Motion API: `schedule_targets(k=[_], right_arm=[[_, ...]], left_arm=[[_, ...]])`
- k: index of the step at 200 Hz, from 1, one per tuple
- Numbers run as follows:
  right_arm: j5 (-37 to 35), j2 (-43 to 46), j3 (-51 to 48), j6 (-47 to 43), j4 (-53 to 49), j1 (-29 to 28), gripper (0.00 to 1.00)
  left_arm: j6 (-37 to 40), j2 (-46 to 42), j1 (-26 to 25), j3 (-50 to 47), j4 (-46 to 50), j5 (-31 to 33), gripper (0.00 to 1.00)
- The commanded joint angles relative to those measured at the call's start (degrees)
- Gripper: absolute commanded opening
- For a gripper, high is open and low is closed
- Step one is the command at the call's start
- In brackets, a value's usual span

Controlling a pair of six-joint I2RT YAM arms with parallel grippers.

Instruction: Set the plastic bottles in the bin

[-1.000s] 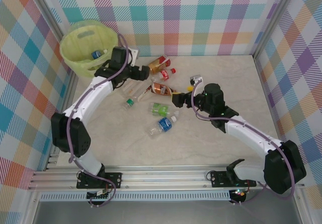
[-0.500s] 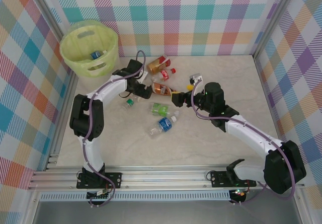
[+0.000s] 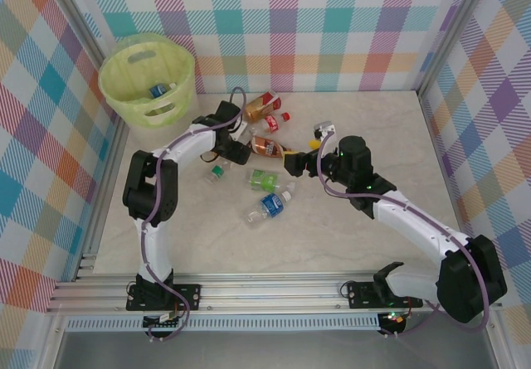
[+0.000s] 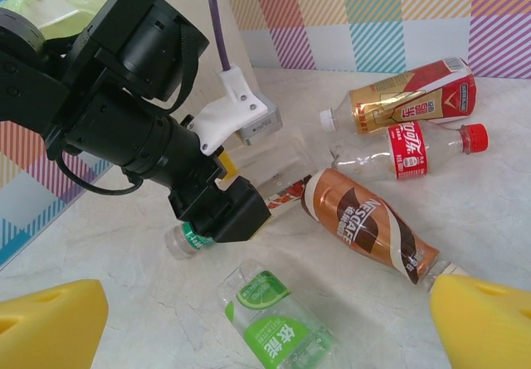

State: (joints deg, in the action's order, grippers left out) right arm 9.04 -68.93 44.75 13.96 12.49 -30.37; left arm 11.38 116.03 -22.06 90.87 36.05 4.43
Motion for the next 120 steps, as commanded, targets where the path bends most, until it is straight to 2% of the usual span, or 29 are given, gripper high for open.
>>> schedule_targets(k=[1, 85, 120], right_arm=[[0.4, 0.2, 1.1, -0.2, 0.6, -0.2, 1.0], [0.7, 1.0, 1.4, 0.1, -0.8, -0.2, 1.0], [-0.4, 2.1, 0.4, -0.6, -0.7, -0.2, 1.0]], left_arm=[[-0.5, -0.9, -0.8, -0.4, 0.4, 2.9, 0.8], [-0.1, 6.2, -0.8, 7.6, 4.0, 2.0, 0.75], [0.1, 6.6, -1.3, 7.8, 5.0, 0.6, 0.66]])
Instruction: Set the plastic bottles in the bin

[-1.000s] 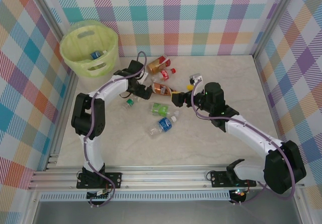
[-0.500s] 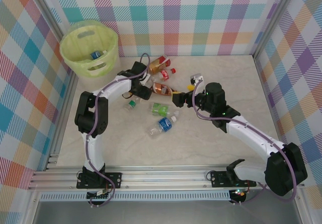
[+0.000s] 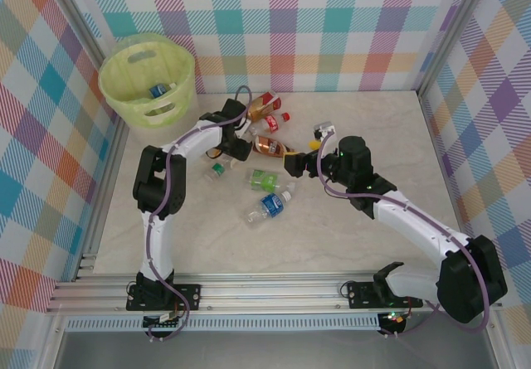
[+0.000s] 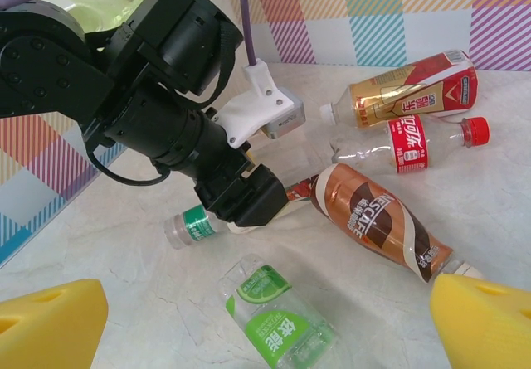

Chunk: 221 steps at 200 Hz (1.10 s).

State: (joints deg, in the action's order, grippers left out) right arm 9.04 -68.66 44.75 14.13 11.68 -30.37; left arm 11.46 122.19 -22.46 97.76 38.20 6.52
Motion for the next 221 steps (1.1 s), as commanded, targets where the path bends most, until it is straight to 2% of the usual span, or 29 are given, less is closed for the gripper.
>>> schedule_targets(k=[1, 37, 62, 104, 146, 169, 185, 206, 221], right_arm=[[-0.4, 1.9, 0.4, -0.8, 0.0, -0.2, 1.0], [-0.3, 1.4, 0.6, -0.9, 0.4, -0.2, 1.0], [0.0, 0.8, 1.0, -0.9, 0.6, -0.2, 1.0], [0.3, 0.2, 1.2, -1.2, 0.8, -0.2, 1.0], [1.0, -0.2, 1.5, -1.8, 1.1, -0.2, 1.0], [1.5, -0.4, 1.7, -2.0, 1.3, -0.2, 1.0], [1.7, -0.6, 1.8, -1.8, 1.4, -0.2, 1.0], [1.9, -0.7, 1.8, -1.6, 1.4, -0.2, 1.0], [2.0, -0.8, 1.9, -1.3, 1.4, -0.2, 1.0]], left_arm=[[0.0, 0.4, -0.9, 0.9, 2.8, -1.5, 0.65], [-0.8, -3.2, -1.6, -1.8, 0.6, -1.2, 0.51], [-1.4, -6.0, -1.6, -3.3, -0.4, -1.0, 0.46], [-3.1, -11.6, -1.6, -6.0, -1.9, -1.1, 0.43], [-5.4, -22.8, -1.6, -12.6, -11.9, -4.7, 0.41], [-7.1, -27.9, -1.5, -13.8, -16.5, -4.3, 0.4], [-8.1, -31.0, -1.5, -13.6, -19.2, -2.0, 0.4], [-9.6, -34.0, -1.5, -12.8, -21.8, 5.2, 0.41], [-8.9, -36.1, -1.5, -12.9, -27.3, 9.2, 0.41]])
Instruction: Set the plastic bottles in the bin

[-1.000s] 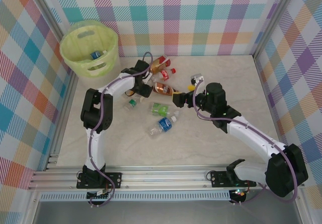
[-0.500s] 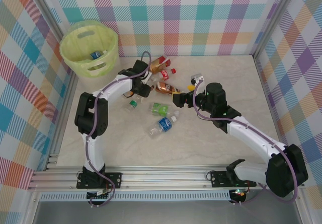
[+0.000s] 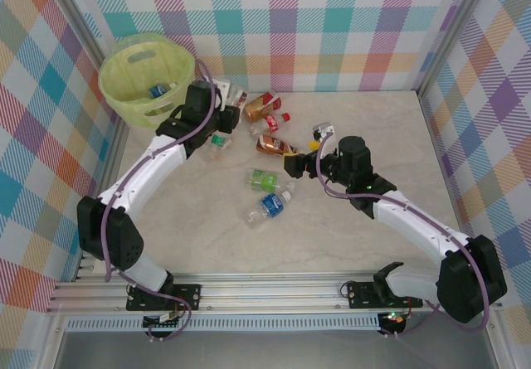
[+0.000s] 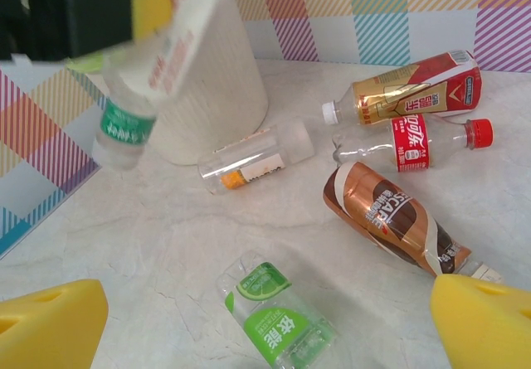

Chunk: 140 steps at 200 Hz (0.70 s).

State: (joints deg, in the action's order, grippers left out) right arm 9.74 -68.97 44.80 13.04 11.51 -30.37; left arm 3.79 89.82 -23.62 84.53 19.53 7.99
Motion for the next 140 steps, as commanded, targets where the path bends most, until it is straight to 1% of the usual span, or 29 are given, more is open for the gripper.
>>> schedule_targets(k=[1, 23, 37, 74, 88, 116, 129, 140], right_arm=[[1.3, -0.5, 1.8, -0.2, 1.6, -0.2, 1.0], [1.6, -0.6, 2.0, 0.4, 1.6, -0.2, 1.0], [1.6, -0.6, 2.0, 0.9, 1.6, -0.2, 1.0], [1.9, -0.1, 1.8, 2.1, 1.6, -0.2, 1.0], [1.9, 0.2, 1.6, 2.2, 1.6, -0.2, 1.0], [1.6, 1.2, 1.4, 2.3, 1.2, -0.3, 1.0], [1.3, 1.5, 1.3, 2.3, 0.8, -0.2, 1.0], [1.2, 1.7, 1.2, 2.4, 0.6, -0.2, 1.0]], left_arm=[[-1.2, -3.8, -0.3, 0.3, -8.9, 8.0, 0.41], [0.7, -5.8, 0.1, 0.8, -15.0, 10.6, 0.41], [0.7, -5.9, 0.8, 2.4, -17.1, 11.7, 0.41], [-3.6, -1.8, 5.3, 12.8, -13.4, 15.0, 0.4], [-5.4, -0.8, 7.7, 14.7, -15.1, 14.8, 0.4], [-9.7, 1.0, 12.3, 16.6, -21.0, 11.9, 0.39], [-10.2, 2.7, 13.5, 18.2, -22.4, 12.3, 0.39], [-10.2, 4.0, 14.3, 19.4, -23.8, 13.8, 0.39]])
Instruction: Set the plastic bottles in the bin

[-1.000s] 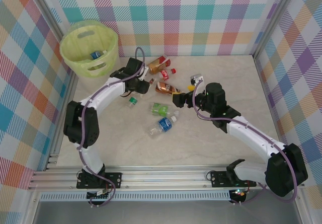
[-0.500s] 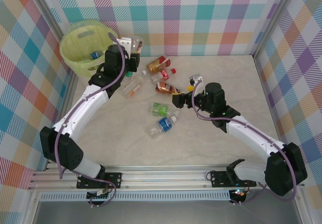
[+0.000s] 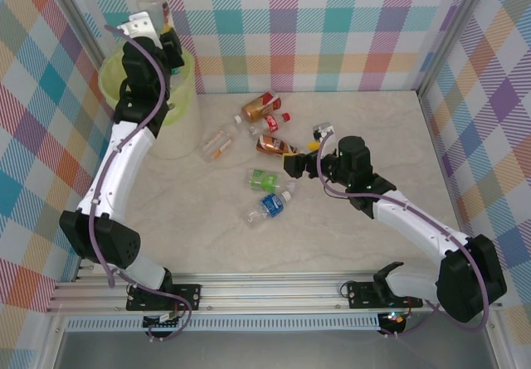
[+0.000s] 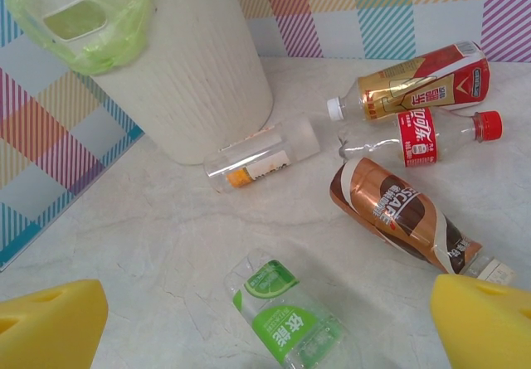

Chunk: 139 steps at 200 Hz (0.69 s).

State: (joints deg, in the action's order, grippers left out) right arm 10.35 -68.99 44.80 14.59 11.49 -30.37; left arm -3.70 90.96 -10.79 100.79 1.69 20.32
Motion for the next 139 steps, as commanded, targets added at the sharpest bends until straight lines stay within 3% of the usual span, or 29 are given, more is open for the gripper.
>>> schedule_targets(k=[1, 30, 90, 114, 139], right_arm=[[0.6, 1.7, 1.2, 0.9, 0.7, -0.2, 1.0], [0.4, 2.6, 0.4, 1.6, 0.7, -0.2, 1.0], [-0.6, 4.8, -0.4, 1.2, -0.4, -0.2, 1.0], [-0.8, 5.1, -0.6, 1.2, -0.5, -0.2, 1.0], [-1.0, 4.6, -0.8, 1.1, -0.2, -0.2, 1.0]], left_arm=[[-2.7, 3.0, 1.5, 3.2, -6.1, 1.7, 0.39], [-4.4, 6.5, 3.9, 6.0, -7.0, 6.3, 0.39], [-18.5, 10.4, 9.4, 6.3, 0.2, 2.6, 0.41], [-22.4, 11.5, 10.2, 6.6, 4.2, -0.3, 0.56], [-23.9, 13.9, 10.3, 10.5, 11.4, -9.2, 0.68]])
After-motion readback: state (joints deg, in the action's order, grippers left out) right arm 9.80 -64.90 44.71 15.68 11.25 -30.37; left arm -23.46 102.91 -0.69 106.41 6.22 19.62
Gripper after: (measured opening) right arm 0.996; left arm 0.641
